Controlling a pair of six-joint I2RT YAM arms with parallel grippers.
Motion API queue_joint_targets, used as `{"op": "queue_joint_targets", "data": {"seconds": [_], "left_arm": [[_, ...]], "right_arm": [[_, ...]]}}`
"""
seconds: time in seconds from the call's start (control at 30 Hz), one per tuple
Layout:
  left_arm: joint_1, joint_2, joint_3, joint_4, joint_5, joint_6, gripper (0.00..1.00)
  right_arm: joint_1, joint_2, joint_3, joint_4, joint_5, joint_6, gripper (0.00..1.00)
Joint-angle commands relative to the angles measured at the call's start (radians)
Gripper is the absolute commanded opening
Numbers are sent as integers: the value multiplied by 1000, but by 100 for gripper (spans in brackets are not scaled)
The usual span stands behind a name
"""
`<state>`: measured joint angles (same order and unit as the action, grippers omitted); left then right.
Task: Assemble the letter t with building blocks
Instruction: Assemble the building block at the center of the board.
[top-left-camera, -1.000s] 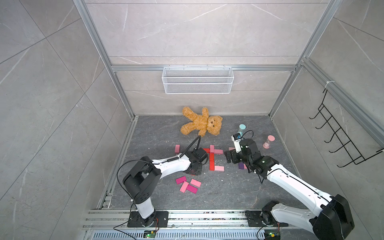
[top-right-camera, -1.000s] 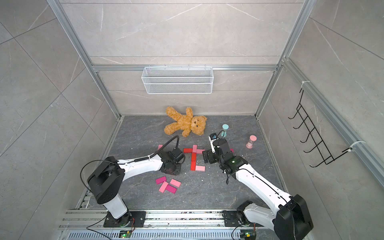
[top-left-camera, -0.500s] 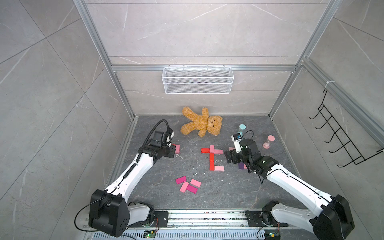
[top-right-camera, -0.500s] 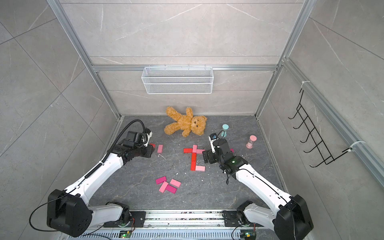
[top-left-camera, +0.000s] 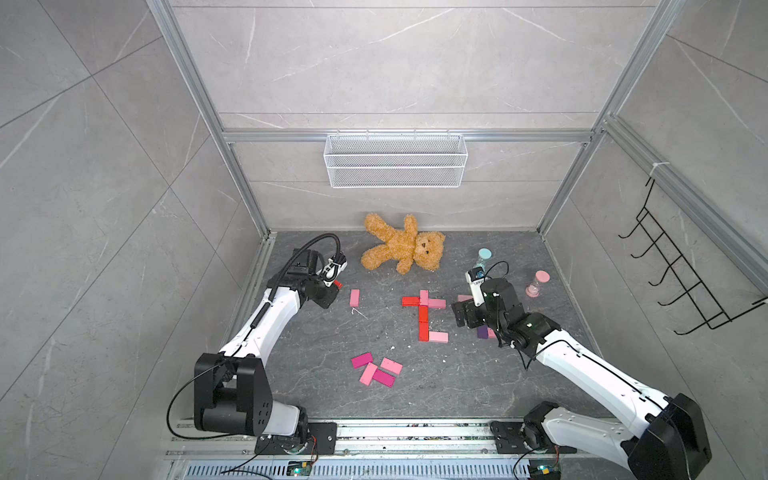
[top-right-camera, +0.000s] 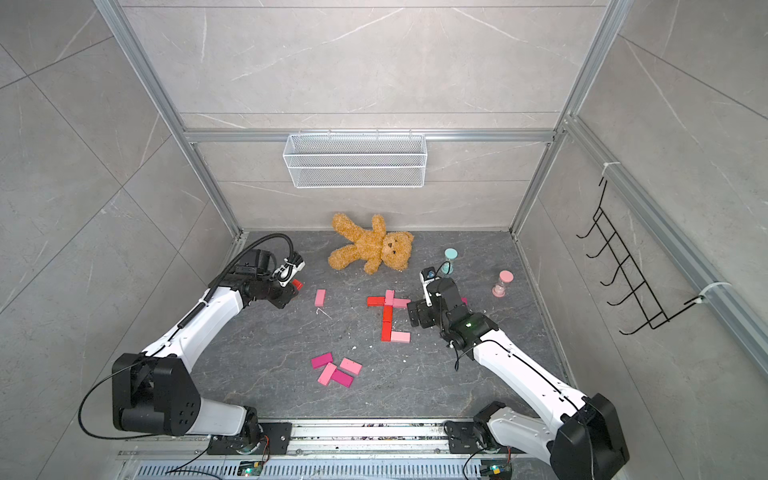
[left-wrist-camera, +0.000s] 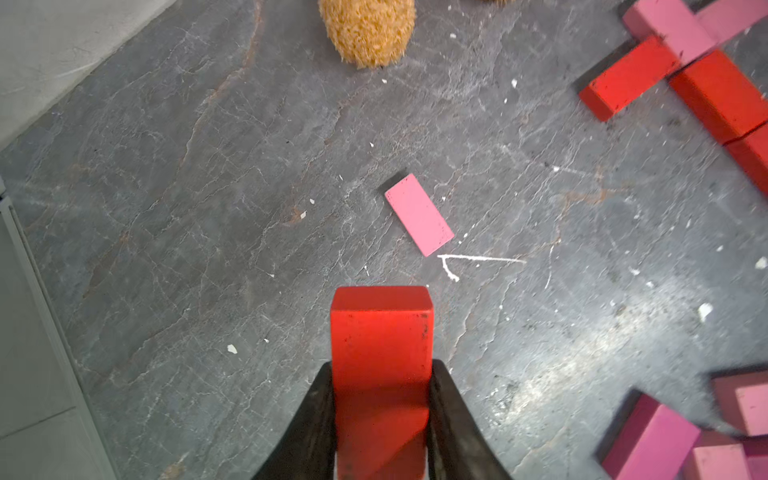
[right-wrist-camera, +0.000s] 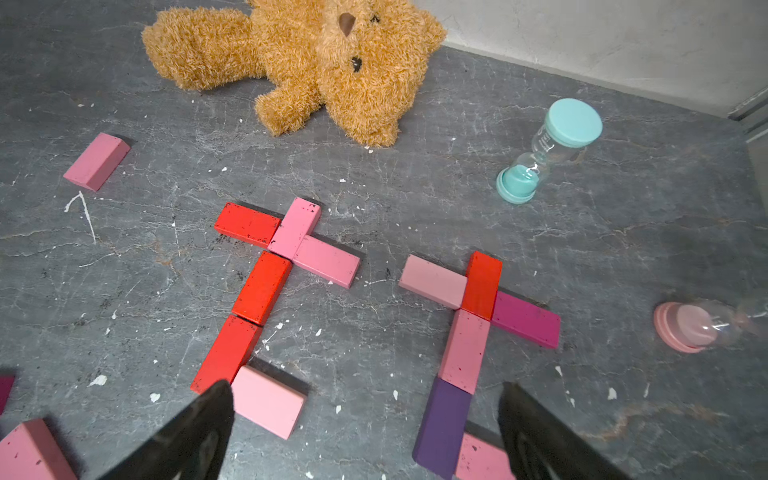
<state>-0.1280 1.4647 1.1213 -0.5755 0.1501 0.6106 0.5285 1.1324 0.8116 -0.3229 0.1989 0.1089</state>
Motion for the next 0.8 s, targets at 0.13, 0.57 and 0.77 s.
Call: {"op": "queue_joint_targets", "data": {"seconds": [0.13,0.57,0.77], "left_arm": [[69,171,136,-232,134,488,0],[86,418,290,-306,197,702,0],[85,473,268,-182,100,775,0]], "right_arm": [[-2,-21,45,-60,29,-2,100],[-2,-29,91,-132,33,12,100],[-2,-45,97,-144,33,11,100]]}}
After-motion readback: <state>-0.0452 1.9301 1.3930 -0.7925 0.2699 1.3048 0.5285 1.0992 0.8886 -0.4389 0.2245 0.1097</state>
